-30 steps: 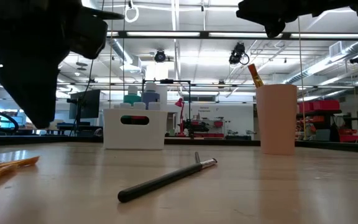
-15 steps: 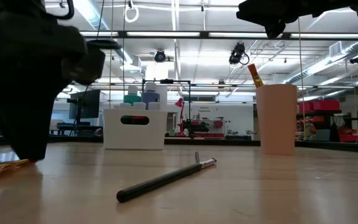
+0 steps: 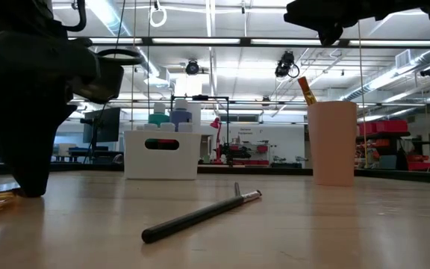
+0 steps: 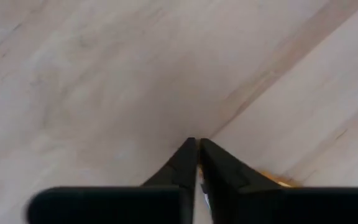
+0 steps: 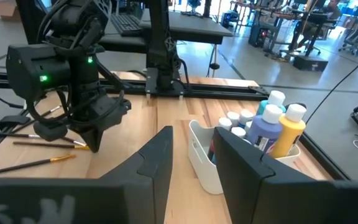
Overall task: Pick & Place Paint Supplies
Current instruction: Put the gold paint brush into the orange cup, then put the silver paint brush into the orange cup
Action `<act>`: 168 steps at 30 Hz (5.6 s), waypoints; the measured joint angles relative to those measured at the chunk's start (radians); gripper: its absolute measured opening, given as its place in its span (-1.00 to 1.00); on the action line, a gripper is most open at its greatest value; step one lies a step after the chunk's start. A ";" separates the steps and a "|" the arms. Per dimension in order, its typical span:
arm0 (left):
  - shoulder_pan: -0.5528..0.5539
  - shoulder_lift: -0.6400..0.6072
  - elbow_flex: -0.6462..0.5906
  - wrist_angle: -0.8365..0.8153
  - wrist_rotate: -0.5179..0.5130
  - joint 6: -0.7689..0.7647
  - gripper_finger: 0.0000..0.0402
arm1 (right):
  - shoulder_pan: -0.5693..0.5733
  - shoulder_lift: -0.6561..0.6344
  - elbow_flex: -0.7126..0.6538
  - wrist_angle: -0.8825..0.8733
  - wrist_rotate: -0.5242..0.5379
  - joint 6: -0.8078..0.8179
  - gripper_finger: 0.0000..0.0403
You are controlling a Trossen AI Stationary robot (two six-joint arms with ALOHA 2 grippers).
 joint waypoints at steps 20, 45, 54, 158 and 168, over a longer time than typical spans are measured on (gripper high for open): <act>0.003 -0.205 -0.003 0.031 -0.329 0.148 -0.98 | 0.000 0.000 0.000 0.031 -0.001 0.002 -0.41; 0.049 -0.401 -0.002 0.872 -0.790 1.383 -0.99 | -0.068 0.356 0.072 0.549 -0.356 0.185 -0.41; 0.114 -0.369 -0.002 0.978 -0.673 1.589 -0.99 | -0.068 0.483 0.198 0.472 -0.397 0.211 -0.41; 0.091 -0.370 0.000 0.040 -0.053 0.477 -0.67 | -0.022 0.034 0.013 -0.012 -0.043 0.001 -0.60; -0.130 -0.370 0.000 -0.116 0.127 0.560 -0.67 | -0.022 0.034 0.013 -0.036 -0.156 0.000 -0.60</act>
